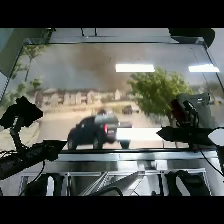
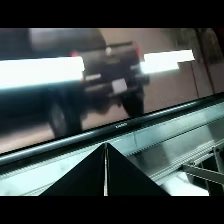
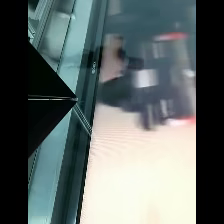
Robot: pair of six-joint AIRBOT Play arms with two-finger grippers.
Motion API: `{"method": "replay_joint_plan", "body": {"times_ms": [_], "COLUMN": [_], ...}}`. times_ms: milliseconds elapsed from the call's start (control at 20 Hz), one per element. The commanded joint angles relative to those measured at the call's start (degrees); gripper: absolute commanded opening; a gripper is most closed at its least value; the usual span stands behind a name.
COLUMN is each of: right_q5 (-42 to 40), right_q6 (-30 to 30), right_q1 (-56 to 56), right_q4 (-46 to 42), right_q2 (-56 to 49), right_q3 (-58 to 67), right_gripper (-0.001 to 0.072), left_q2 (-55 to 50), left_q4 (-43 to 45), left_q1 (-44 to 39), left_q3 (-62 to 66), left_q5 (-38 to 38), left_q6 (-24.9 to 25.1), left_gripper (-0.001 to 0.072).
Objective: Fold the shirts.
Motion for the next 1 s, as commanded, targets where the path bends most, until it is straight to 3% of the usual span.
{"method": "replay_joint_plan", "body": {"times_ms": [0,200,300,550,650,950], "right_q5": [0.02,0.02,0.02,0.02,0.02,0.02], "right_q6": [0.04,0.04,0.04,0.04,0.04,0.04], "right_q1": [0.04,0.04,0.04,0.04,0.07,0.04], "right_q4": [0.0,0.0,0.0,0.0,0.0,0.0], "right_q2": [0.04,0.04,0.04,0.04,0.04,0.04], "right_q3": [-0.02,-0.02,-0.02,-0.02,-0.02,-0.02], "right_gripper": [0.0018,0.0018,0.0018,0.0019,0.0018,0.0019], "left_q2": [0.07,0.04,-2.25,-22.99,-33.92,-63.08], "left_q4": [0.02,0.37,4.57,19.21,23.28,47.25], "left_q1": [-0.02,0.0,0.0,0.0,0.0,0.92], "left_q3": [0.0,0.0,2.08,20.46,30.88,54.99], "left_q5": [0.15,1.9,5.14,9.05,9.7,8.0], "left_q6": [0.02,0.02,-0.35,-1.92,-2.54,-7.58], "left_gripper": [0.0018,0.0018,0.0018,0.0025,0.0694,0.0687]}}
